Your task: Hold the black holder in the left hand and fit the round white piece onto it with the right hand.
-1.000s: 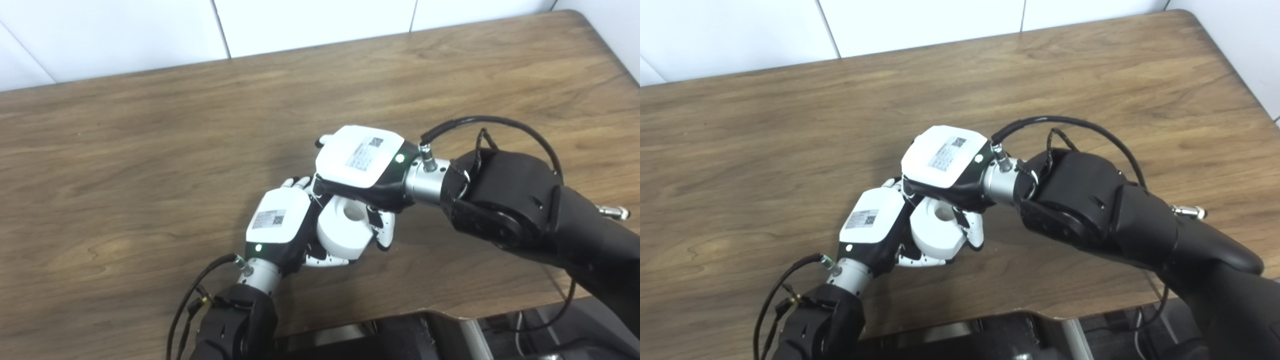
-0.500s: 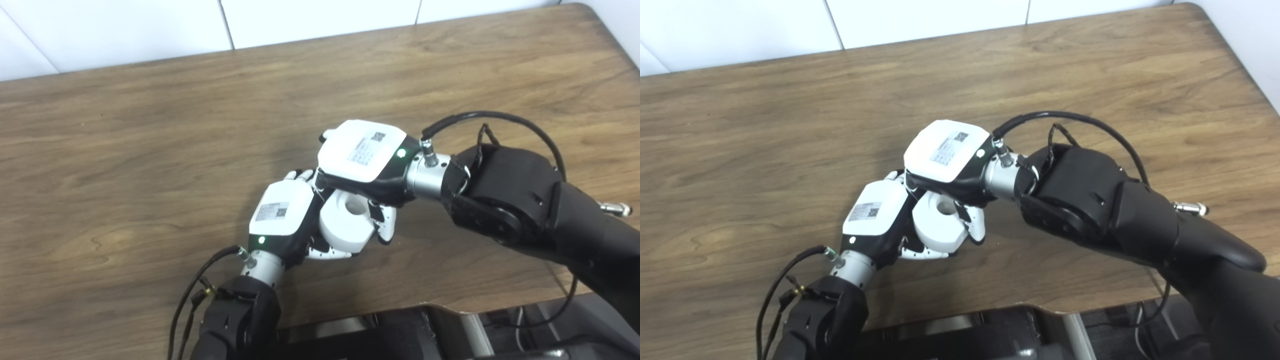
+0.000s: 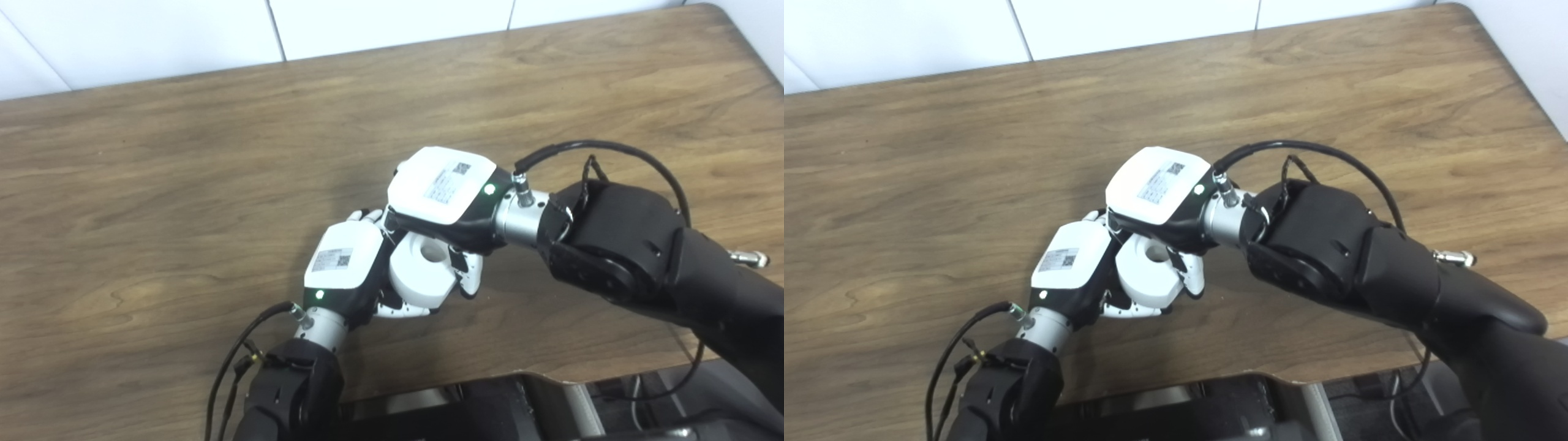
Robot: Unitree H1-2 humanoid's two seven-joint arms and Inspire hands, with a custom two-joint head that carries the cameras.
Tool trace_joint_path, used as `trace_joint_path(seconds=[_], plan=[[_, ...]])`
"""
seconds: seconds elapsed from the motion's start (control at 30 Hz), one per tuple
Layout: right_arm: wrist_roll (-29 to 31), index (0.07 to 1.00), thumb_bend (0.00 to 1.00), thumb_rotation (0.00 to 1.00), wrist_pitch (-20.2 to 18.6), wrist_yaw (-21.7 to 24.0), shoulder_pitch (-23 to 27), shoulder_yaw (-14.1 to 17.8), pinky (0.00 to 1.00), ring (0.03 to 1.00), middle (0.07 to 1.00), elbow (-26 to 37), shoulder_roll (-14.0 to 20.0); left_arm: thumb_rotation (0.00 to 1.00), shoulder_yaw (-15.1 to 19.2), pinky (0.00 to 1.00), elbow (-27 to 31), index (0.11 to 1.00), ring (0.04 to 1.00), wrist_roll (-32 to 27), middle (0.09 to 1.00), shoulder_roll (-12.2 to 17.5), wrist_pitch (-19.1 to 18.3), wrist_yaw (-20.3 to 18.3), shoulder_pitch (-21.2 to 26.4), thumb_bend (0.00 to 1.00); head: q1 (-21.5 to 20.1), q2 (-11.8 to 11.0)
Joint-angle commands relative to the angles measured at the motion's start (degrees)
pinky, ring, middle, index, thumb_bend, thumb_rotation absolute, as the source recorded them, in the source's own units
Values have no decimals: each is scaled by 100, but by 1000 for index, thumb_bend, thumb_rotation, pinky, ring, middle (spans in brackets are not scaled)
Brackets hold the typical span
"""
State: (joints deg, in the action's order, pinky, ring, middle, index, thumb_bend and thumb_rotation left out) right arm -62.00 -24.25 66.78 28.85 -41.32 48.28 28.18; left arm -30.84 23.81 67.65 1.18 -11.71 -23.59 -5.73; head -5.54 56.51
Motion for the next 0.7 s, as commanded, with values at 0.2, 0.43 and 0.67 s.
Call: trace_joint_path(seconds=[0.2,0.43,0.67], plan=[[40,493,531,0,-267,598,158,-156,900,632,474,24,-30,54,-182,956,17,487,915,32,822,-169,1,-85,66,515,-18,27],[-69,468,531,0,-267,598,161,-322,885,677,500,-3,50,54,-193,947,27,487,912,35,818,-169,-5,-92,85,515,-24,43],[-220,477,531,1,-266,598,55,-422,845,724,497,24,77,53,-200,948,29,487,911,38,816,-179,-8,-78,85,514,-35,45]])
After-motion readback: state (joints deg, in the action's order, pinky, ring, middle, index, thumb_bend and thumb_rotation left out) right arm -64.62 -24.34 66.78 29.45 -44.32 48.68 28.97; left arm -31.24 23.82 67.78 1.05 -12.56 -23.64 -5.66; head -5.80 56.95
